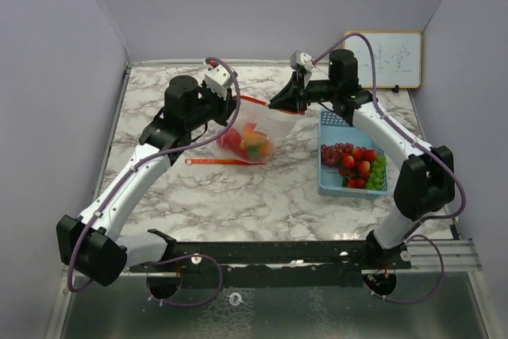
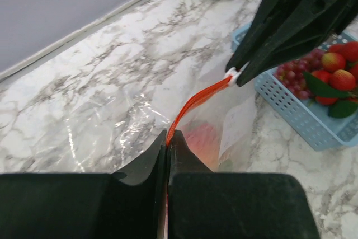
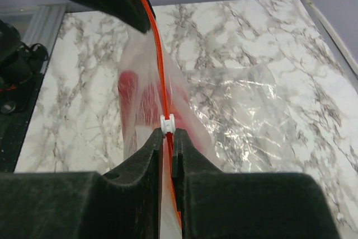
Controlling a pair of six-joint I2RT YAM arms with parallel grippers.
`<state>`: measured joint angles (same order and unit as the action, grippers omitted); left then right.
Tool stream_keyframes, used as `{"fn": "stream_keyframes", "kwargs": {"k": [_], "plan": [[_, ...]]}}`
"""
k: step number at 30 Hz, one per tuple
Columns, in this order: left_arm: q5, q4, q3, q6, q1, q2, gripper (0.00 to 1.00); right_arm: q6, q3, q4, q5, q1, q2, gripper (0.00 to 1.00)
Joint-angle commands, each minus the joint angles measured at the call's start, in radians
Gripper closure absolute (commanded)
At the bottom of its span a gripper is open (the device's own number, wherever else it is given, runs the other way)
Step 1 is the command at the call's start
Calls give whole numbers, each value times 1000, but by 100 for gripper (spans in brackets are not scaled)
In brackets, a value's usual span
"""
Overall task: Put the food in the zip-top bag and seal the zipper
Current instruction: Zip the zipper food storage bag at the center of the board, then place the zipper food storage bag at the center of the board.
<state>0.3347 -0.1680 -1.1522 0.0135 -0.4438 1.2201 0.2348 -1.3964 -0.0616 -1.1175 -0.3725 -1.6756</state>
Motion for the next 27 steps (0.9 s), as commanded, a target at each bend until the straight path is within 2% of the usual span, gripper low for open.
{"fn": "stream_keyframes", "kwargs": {"k": [1, 11, 16, 17, 19, 21, 24, 27], "plan": [[-321, 48, -44, -1, 35, -68, 100, 44, 44, -39, 131, 69, 39, 95], [-481, 79, -102, -1, 49, -88, 100, 28, 111, -8, 328, 128, 67, 97], [-497, 90, -98, 12, 51, -91, 100, -25, 65, -7, 361, 129, 51, 93], [-505, 94, -95, 12, 52, -92, 100, -45, 40, -16, 376, 130, 38, 86], [-542, 102, -84, 6, 53, -95, 100, -97, -17, -43, 384, 129, 18, 62], [-627, 116, -66, -13, 53, -100, 100, -163, -68, -50, 384, 129, 5, 51], [-780, 118, -58, -39, 66, -95, 100, -234, -121, -67, 401, 118, -11, 45], [-899, 100, -77, -58, 90, -84, 100, -215, -175, -135, 460, 59, -43, 39]]}}
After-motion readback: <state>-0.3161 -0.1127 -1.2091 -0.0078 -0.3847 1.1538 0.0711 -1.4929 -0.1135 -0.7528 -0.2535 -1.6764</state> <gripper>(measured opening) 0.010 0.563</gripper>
